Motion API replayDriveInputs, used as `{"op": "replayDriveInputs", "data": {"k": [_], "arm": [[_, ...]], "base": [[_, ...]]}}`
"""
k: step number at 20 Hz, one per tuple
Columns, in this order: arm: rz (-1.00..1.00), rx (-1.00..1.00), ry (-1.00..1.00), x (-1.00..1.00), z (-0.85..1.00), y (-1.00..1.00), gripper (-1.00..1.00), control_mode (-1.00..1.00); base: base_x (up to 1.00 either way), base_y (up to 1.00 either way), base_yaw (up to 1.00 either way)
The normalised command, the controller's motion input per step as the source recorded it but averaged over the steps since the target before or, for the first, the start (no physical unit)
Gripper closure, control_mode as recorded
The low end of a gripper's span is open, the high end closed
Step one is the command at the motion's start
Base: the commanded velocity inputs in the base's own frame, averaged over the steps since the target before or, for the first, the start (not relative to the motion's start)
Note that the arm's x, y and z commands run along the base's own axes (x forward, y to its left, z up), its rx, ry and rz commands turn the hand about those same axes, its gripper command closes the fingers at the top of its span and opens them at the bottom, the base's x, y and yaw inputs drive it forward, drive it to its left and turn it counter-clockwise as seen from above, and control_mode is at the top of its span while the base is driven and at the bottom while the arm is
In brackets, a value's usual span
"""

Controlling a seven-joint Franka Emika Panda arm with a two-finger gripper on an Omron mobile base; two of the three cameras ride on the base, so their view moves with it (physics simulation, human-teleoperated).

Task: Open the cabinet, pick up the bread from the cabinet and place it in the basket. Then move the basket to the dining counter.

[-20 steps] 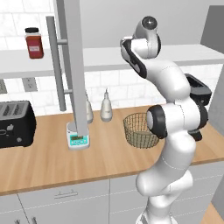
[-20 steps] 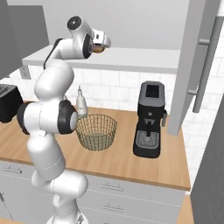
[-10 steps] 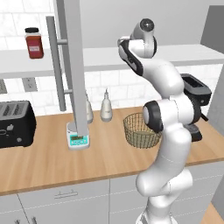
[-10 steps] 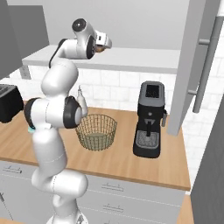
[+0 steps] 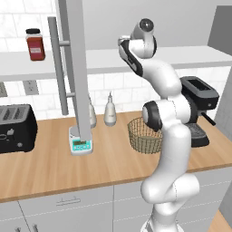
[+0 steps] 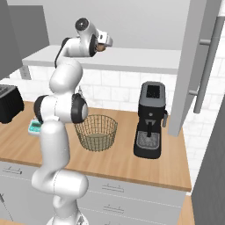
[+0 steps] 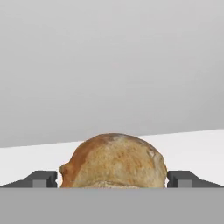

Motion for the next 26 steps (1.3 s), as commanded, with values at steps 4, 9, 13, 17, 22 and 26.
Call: {"op": "replayDriveInputs", "data": {"k": [4,9,13,17,22,26], "arm": [[0.00,0.00,0.00,0.23,-0.13,0.00,-1.00,-1.00],[0.00,0.00,0.00,0.00,-0.31,0.00,-1.00,-1.00],[0.00,0.00,0.00,0.14,-0.14,0.00,1.00,-1.00],[0.00,0.02,0.00,-0.18,-0.33,-0.08,1.00,-1.00],[0.00,0.07,0.00,-0.77,-0.12,-0.13,1.00,-1.00],[0.00,0.10,-0.09,-1.00,-0.03,-0.11,1.00,-1.00]], "base": [[0.00,0.00,0.00],[0.00,0.00,0.00],[0.00,0.00,0.00],[0.00,0.00,0.00],[0.00,0.00,0.00],[0.00,0.00,0.00]]}}
